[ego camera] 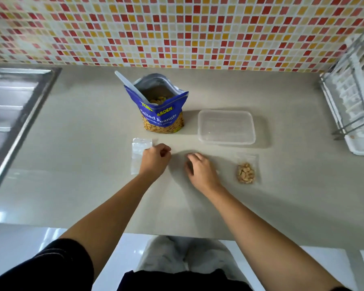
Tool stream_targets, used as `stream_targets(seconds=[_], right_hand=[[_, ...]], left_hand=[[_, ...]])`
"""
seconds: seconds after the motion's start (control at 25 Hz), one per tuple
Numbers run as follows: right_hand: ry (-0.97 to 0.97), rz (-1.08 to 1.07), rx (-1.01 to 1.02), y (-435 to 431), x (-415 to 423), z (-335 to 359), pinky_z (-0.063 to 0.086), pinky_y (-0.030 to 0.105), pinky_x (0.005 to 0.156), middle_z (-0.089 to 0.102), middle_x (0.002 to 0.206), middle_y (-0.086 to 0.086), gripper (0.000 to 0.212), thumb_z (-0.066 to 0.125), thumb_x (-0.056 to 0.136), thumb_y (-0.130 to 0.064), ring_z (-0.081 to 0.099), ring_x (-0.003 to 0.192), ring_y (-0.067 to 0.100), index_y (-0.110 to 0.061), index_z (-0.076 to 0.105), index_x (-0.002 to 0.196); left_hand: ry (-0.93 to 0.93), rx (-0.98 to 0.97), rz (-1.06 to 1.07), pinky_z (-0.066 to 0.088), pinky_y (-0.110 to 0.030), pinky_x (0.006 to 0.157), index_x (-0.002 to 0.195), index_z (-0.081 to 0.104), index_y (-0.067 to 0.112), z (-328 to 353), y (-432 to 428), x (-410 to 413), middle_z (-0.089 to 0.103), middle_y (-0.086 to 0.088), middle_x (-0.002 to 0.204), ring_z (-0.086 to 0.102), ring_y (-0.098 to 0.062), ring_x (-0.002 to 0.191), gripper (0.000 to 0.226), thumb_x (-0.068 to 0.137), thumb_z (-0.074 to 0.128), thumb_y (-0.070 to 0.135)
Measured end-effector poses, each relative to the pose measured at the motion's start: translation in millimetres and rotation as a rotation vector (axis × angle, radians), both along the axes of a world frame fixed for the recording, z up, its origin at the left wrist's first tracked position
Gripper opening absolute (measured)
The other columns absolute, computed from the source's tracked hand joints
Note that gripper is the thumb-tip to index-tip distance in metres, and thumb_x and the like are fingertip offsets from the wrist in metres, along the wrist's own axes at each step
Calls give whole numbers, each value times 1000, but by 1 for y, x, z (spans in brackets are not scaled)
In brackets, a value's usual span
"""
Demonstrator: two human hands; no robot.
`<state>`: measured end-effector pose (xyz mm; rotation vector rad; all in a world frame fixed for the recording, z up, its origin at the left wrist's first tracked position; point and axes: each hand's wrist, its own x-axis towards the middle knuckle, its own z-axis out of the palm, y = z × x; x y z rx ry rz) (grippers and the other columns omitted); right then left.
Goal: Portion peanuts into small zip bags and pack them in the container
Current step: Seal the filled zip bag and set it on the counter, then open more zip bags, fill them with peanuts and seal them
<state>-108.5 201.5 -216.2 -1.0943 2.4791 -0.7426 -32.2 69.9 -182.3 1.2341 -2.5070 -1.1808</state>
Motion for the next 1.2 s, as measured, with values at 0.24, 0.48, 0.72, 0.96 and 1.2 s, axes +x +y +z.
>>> stream_targets(seconds=[0.24, 0.48, 0.72, 0.96, 1.2], right_hand=[[36, 73, 173, -45, 33, -22, 42, 49, 100, 56, 129, 23, 64, 34, 83, -40, 53, 122, 38, 4, 54, 124], [181, -5, 200, -44, 47, -30, 3, 34, 116, 16, 157, 6, 79, 11, 82, -54, 11, 146, 19, -11, 20, 147], [294, -61, 172, -45, 48, -40, 7, 31, 115, 30, 153, 5, 74, 20, 85, -55, 25, 142, 19, -11, 32, 144], [-200, -89, -98, -47, 45, -14, 22, 33, 116, 43, 145, 4, 82, 28, 77, -70, 34, 136, 17, -16, 42, 138], [-725, -493, -711, -66, 43, 23, 48, 16, 69, 65, 75, -4, 18, 73, 77, -10, 59, 67, 1, -20, 59, 81]], left_hand=[[-69, -393, -325, 45, -36, 86, 109, 68, 6, -11, -78, 32, 68, -15, 109, 59, -37, 96, 26, 84, 60, 6], [-30, -562, -541, 45, -40, 75, 96, 68, 8, -20, -109, 39, 68, -12, 100, 59, -37, 86, 19, 78, 64, 13], [12, -504, -619, 45, -39, 73, 83, 65, 12, -14, -114, 42, 68, -7, 99, 58, -33, 87, 25, 82, 50, 32], [142, -65, -474, 40, -7, 67, 83, 68, 12, 20, -117, 45, 70, -1, 84, 58, -1, 73, 3, 83, 66, 15], [274, 401, -369, 52, -16, 71, 85, 71, 9, 59, -108, 46, 73, 8, 73, 65, -5, 73, 21, 87, 53, -4]])
